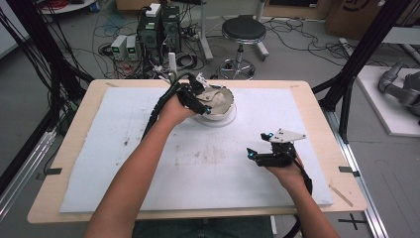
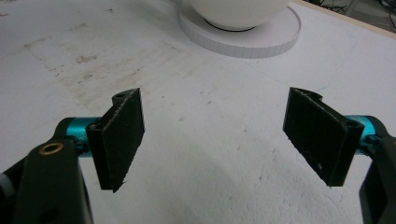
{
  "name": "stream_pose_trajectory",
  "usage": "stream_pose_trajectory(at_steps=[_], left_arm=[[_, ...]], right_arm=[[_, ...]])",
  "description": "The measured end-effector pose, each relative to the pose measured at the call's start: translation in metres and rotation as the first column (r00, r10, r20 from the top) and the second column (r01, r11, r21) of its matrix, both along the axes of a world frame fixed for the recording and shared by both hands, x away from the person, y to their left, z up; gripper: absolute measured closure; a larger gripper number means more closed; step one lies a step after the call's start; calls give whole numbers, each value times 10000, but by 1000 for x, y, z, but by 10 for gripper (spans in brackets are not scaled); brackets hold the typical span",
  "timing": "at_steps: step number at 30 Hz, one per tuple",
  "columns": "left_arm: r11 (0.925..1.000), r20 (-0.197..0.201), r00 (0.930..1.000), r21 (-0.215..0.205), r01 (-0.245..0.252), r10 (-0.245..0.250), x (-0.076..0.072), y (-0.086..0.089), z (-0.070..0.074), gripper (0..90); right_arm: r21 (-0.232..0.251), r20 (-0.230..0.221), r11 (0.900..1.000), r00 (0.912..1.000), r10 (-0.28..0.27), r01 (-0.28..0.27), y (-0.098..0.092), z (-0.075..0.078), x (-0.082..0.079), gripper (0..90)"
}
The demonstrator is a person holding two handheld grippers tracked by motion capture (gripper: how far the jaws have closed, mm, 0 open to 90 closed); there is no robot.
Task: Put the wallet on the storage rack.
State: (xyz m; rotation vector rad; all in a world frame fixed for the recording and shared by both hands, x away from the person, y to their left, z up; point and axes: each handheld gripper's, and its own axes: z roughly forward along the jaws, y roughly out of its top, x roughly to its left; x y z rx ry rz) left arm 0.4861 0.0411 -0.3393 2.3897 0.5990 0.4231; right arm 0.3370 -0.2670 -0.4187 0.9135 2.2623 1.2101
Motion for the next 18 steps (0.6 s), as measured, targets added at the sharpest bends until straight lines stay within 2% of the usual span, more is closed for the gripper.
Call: stream_pose_trajectory(at_steps=[9,18], left_arm=[[9983,-288,9993,534,-232,247,12,-11,-13,340],[9979,-268,9990,555,-349,364,20,-18,-16,336]], right_arm=[[-58,-78,10000,10000,60,-60,1,-2,1,210],[-112,-126,9999,9999,85,-86,1,-2,1,210]])
